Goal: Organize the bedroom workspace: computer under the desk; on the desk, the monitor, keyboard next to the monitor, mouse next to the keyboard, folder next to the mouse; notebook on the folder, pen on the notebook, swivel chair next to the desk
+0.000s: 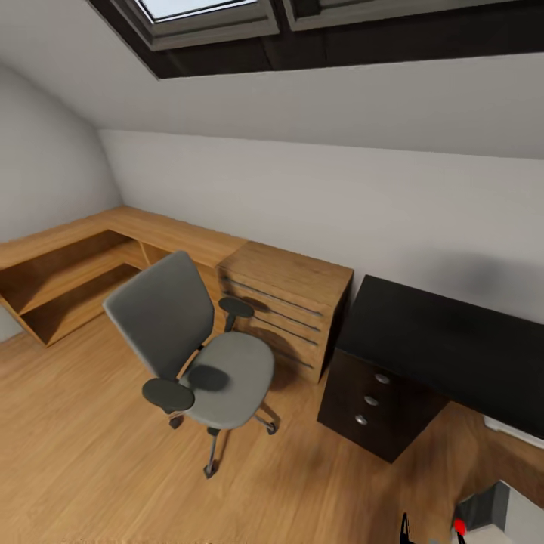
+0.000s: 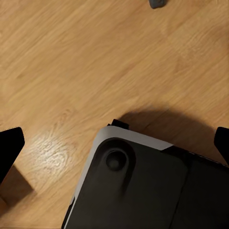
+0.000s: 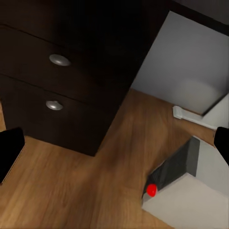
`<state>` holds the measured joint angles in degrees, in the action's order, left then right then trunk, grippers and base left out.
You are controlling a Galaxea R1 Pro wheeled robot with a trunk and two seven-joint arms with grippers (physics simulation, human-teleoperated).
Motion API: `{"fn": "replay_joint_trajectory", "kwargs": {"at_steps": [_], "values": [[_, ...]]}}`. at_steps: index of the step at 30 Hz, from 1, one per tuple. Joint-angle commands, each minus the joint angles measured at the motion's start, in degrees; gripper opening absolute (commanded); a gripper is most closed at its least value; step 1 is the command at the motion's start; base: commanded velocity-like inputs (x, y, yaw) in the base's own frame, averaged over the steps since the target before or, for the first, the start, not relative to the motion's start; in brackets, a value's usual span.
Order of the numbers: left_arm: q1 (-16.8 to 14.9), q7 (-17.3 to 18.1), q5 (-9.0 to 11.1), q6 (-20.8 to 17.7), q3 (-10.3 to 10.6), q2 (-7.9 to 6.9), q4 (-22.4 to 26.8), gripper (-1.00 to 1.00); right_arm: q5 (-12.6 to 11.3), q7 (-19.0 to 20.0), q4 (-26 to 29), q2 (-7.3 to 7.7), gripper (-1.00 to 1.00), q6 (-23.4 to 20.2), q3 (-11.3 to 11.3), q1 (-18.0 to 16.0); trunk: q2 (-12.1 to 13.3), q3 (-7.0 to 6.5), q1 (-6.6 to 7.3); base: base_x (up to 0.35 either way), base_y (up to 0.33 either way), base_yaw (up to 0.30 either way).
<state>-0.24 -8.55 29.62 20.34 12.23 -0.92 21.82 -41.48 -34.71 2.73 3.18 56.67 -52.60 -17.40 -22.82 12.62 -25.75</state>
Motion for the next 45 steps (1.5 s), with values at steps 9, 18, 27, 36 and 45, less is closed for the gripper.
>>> {"fn": "replay_joint_trajectory", "kwargs": {"at_steps": [9,18,27,36,45], "values": [[0.0,-0.4,0.2,0.3,0.5,-0.05,0.0,1.00,0.0,-0.6,0.1,0.01,1.00,0.0,-0.4,0.0,-0.1,0.12,-0.03,0.000,0.000,0.267],[0.0,-0.4,0.1,0.3,0.8,0.03,-0.9,1.00,0.2,-0.5,0.1,0.02,1.00,0.6,-0.4,0.0,-0.1,-0.01,-0.03,0.000,0.000,0.269],[0.0,-0.4,0.1,0.3,1.0,0.04,-1.2,1.00,0.3,-0.5,-1.7,-0.64,1.00,3.3,-0.6,0.0,-0.1,-0.50,-0.03,0.000,0.000,0.224],[0.0,-0.3,-0.2,0.3,1.2,0.14,-1.2,1.00,0.3,-0.5,-2.1,-0.88,1.00,3.3,-0.6,0.0,-0.1,-1.18,-0.03,0.000,0.000,0.172],[0.0,-0.3,-0.3,0.3,1.3,0.08,-1.2,1.00,0.5,-0.5,-2.1,-0.88,1.00,3.3,-0.5,0.0,-0.1,-1.86,-0.03,0.150,0.000,0.166]]}}
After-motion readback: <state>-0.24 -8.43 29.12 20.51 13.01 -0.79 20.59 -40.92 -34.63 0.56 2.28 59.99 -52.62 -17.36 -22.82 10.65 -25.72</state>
